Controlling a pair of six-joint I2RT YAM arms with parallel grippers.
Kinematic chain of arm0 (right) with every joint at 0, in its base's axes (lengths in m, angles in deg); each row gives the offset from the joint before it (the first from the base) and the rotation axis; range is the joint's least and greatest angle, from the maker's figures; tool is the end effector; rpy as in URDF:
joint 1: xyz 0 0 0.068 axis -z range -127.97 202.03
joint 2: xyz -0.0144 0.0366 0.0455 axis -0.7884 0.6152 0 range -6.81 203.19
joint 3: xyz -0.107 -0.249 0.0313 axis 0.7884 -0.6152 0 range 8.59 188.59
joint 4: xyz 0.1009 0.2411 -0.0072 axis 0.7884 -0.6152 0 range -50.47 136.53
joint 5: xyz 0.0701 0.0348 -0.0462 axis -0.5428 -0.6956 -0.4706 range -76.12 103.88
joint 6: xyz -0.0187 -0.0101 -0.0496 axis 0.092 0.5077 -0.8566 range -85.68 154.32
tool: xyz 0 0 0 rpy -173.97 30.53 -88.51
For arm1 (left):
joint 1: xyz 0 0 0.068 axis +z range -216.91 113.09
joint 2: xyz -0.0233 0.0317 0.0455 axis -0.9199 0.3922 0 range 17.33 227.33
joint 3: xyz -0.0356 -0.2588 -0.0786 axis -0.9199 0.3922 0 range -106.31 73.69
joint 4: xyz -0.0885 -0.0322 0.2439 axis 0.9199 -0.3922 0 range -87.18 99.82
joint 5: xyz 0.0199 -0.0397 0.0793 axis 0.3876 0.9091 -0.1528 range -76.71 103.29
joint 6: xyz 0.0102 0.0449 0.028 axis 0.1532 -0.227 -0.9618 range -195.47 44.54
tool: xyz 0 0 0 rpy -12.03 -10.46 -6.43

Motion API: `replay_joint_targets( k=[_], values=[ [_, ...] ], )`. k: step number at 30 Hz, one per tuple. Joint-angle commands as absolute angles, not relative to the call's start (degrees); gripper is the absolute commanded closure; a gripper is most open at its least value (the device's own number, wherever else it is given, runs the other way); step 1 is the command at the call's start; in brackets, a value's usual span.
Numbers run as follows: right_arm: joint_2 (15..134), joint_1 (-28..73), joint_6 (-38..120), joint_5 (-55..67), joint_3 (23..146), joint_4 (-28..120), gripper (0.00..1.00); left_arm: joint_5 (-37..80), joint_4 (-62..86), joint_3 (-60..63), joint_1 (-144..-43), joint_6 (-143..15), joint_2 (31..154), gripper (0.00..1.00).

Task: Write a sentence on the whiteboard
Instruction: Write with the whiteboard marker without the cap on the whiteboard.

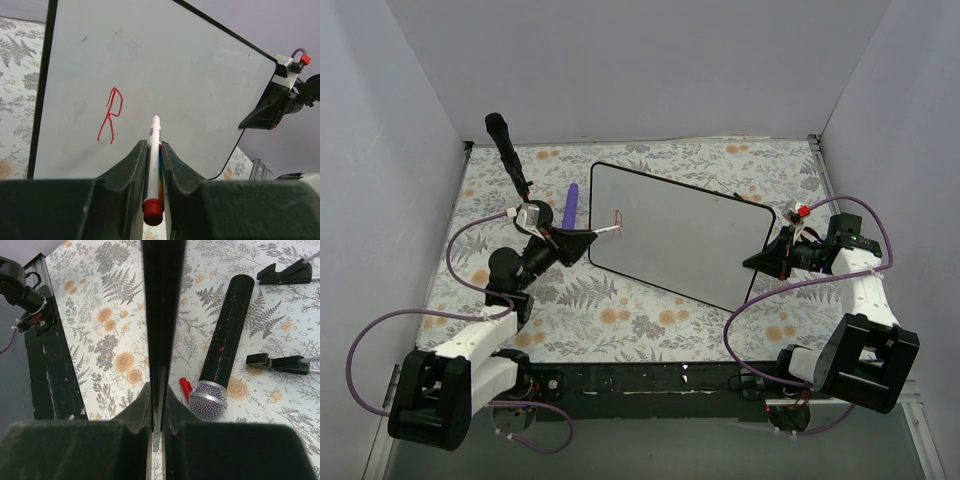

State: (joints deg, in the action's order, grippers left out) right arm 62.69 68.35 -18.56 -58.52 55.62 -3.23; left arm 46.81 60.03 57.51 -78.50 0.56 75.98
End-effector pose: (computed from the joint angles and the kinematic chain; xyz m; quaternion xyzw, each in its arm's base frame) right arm 0.2041 -0.0244 0.2419 -0.3368 0.7284 0.4096 0.4339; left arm 0.1985 -0.0607 0.2318 -0.1520 0.6486 -0.6362 0.3892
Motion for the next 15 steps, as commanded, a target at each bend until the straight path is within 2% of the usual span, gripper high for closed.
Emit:
replay_joint_targets(
  k=[1,15],
  values=[
    [61.83,67.59,-20.96,-57.14,56.84,-2.78,0.99,47.04,62.81,59.01,-79.3,2.32,75.07,1.0],
    [62.27,67.59,-20.87,-56.87,56.76,-2.69,0.99,41.51,64.84,54.28,-84.93,-1.81,81.92,1.0]
  ],
)
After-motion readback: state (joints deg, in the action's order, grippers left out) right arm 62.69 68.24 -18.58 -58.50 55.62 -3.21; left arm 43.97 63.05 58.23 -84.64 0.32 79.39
